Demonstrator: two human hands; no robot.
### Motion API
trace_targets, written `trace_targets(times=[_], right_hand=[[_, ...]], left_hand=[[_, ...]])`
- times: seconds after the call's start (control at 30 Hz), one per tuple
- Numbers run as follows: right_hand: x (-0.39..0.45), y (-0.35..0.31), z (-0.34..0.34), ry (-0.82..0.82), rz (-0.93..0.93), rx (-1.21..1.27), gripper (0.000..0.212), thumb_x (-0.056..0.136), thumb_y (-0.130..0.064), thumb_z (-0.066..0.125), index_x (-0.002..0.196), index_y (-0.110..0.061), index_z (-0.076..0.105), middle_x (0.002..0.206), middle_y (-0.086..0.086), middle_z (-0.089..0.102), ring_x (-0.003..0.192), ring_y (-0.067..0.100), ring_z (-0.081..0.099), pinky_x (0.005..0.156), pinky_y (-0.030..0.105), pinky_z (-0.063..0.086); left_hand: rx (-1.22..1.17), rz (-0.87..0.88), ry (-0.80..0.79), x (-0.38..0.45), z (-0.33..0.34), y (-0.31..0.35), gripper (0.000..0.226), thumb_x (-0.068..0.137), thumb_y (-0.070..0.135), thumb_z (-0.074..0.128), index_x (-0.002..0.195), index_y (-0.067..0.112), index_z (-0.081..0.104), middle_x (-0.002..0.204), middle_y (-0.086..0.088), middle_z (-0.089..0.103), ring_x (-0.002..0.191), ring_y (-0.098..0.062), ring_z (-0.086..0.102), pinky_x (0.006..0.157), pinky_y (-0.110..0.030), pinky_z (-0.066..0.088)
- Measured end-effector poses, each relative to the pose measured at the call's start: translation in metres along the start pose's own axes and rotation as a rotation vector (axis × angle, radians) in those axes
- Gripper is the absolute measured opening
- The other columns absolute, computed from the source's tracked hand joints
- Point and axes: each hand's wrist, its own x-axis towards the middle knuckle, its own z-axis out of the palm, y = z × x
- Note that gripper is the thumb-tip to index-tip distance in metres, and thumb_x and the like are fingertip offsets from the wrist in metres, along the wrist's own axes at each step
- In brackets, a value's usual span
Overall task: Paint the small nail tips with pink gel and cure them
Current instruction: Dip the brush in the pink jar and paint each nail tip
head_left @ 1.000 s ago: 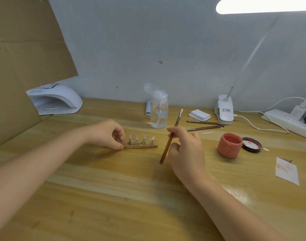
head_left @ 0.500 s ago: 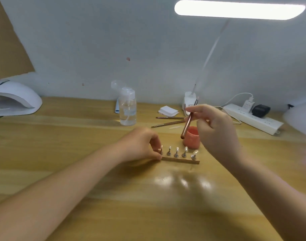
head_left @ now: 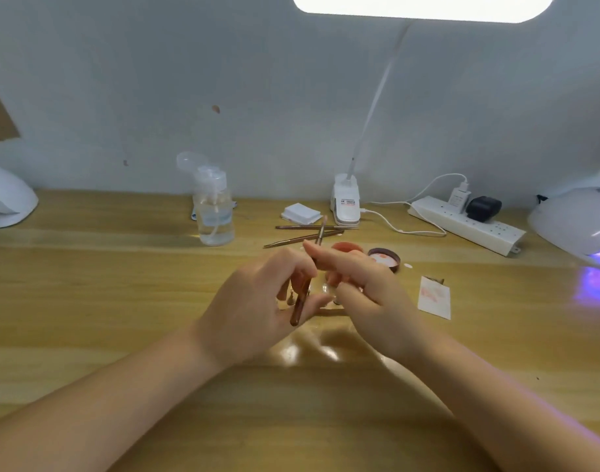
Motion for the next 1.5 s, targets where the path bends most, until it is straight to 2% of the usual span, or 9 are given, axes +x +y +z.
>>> trace_targets(times=[0.17, 0.27, 0.37, 0.43, 0.5, 0.63, 0.93, 1.3, 1.5], right_hand=[[-0.005, -0.003, 0.001, 0.016, -0.091, -0.067, 0.064, 0.078, -0.007, 0.042, 0.137, -0.029, 0.048, 0.087, -0.032, 0.054, 0.088, 0.015, 0.051, 0.075, 0.02, 0.038], [-0.006, -0.008, -0.003, 0.064, -0.126, -0.083, 0.065, 0.079, -0.007, 0.048, 0.138, -0.035, 0.043, 0.1, -0.016, 0.065, 0.097, 0.012, 0.062, 0.071, 0.018, 0.04], [-0.001, -0.017, -0.02, 0.181, -0.047, -0.208, 0.052, 0.079, -0.027, 0.052, 0.13, -0.038, 0.051, 0.084, -0.016, 0.069, 0.081, 0.005, 0.063, 0.068, 0.023, 0.047], [0.007, -0.015, -0.041, 0.215, 0.082, -0.337, 0.035, 0.075, -0.048, 0.049, 0.101, -0.033, 0.066, 0.068, -0.019, 0.063, 0.07, 0.0, 0.057, 0.06, 0.022, 0.043], [0.012, -0.008, -0.059, 0.089, 0.251, -0.486, 0.034, 0.074, -0.057, 0.051, 0.083, -0.029, 0.068, 0.067, -0.017, 0.06, 0.069, 0.004, 0.055, 0.058, 0.026, 0.042], [-0.001, 0.013, -0.056, -0.175, 0.259, -0.92, 0.041, 0.082, -0.069, 0.046, 0.093, -0.036, 0.066, 0.072, -0.019, 0.05, 0.081, 0.01, 0.047, 0.067, 0.029, 0.03], [-0.021, 0.025, -0.05, 0.041, 0.139, -0.68, 0.038, 0.082, -0.041, 0.038, 0.084, -0.02, 0.07, 0.078, -0.006, 0.057, 0.08, 0.014, 0.049, 0.075, 0.036, 0.039], [-0.026, 0.032, -0.035, 0.012, 0.144, -0.597, 0.026, 0.082, -0.052, 0.064, 0.095, -0.034, 0.075, 0.071, -0.01, 0.06, 0.077, 0.012, 0.049, 0.067, 0.025, 0.03], [-0.026, 0.034, -0.031, 0.061, 0.112, -0.529, 0.015, 0.083, -0.04, 0.069, 0.089, -0.03, 0.077, 0.067, -0.009, 0.061, 0.072, 0.015, 0.051, 0.065, 0.031, 0.041]], left_hand=[[-0.179, -0.12, 0.109, -0.003, 0.003, 0.003, 0.011, 0.093, 0.024, 0.055, 0.101, 0.016, 0.054, 0.078, 0.014, 0.059, 0.069, -0.001, 0.06, 0.061, -0.012, 0.046], [-0.334, -0.291, 0.226, 0.0, 0.001, 0.002, 0.011, 0.093, 0.03, 0.05, 0.102, 0.026, 0.053, 0.079, 0.008, 0.062, 0.067, -0.011, 0.064, 0.059, -0.024, 0.052], [-0.486, -0.465, 0.323, 0.004, -0.001, -0.002, 0.012, 0.093, 0.029, 0.051, 0.101, 0.024, 0.057, 0.08, 0.003, 0.066, 0.066, -0.014, 0.066, 0.061, -0.025, 0.054], [-0.568, -0.558, 0.358, 0.005, -0.001, -0.004, 0.016, 0.092, 0.026, 0.049, 0.101, 0.021, 0.061, 0.078, 0.001, 0.068, 0.068, -0.019, 0.067, 0.062, -0.027, 0.055], [-0.664, -0.631, 0.38, 0.006, -0.002, -0.007, 0.019, 0.093, 0.022, 0.048, 0.101, 0.015, 0.064, 0.076, -0.003, 0.067, 0.07, -0.024, 0.068, 0.063, -0.031, 0.056], [-0.748, -0.694, 0.355, 0.01, -0.003, -0.01, 0.028, 0.102, 0.007, 0.04, 0.098, 0.008, 0.067, 0.076, -0.006, 0.07, 0.074, -0.024, 0.069, 0.065, -0.033, 0.057], [-0.597, -0.677, 0.327, 0.018, -0.005, -0.018, 0.017, 0.095, 0.006, 0.056, 0.094, 0.016, 0.069, 0.074, 0.001, 0.071, 0.072, -0.02, 0.07, 0.067, -0.033, 0.06], [-0.346, -0.634, 0.13, 0.075, 0.004, -0.009, 0.013, 0.094, 0.013, 0.057, 0.082, 0.016, 0.063, 0.057, 0.007, 0.063, 0.051, -0.005, 0.06, 0.048, -0.019, 0.05], [-0.011, -0.579, -0.164, 0.105, 0.02, -0.003, 0.018, 0.091, 0.013, 0.052, 0.082, 0.003, 0.064, 0.076, -0.014, 0.066, 0.073, -0.027, 0.065, 0.067, -0.047, 0.057]])
